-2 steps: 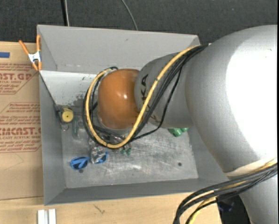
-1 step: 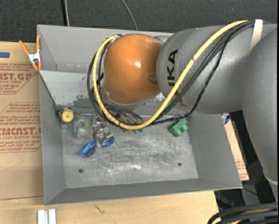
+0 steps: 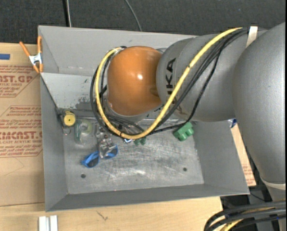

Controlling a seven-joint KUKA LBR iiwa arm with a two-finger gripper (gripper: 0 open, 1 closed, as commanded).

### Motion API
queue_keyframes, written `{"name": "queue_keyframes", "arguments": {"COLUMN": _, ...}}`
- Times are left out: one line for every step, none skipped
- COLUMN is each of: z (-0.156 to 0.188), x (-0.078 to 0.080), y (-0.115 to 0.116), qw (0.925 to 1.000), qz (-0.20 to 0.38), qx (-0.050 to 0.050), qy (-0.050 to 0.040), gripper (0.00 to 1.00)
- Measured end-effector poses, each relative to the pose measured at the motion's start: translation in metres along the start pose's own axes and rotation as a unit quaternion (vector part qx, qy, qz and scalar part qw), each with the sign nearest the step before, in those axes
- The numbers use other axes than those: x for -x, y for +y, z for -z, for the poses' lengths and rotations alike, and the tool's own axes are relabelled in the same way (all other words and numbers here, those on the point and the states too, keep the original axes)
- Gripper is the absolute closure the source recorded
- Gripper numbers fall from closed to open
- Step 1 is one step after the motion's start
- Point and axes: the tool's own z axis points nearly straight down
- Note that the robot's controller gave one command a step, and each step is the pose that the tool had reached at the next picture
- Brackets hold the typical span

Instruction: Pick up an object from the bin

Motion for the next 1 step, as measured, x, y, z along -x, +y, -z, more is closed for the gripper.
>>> {"name": "queue_keyframes", "arguments": {"z": 0.0724, "x": -0.0054, "y": -0.0181, "qw": 0.9893, "qz": 0.146, "qx": -0.001, "qy": -0.0038, "gripper": 1.0}}
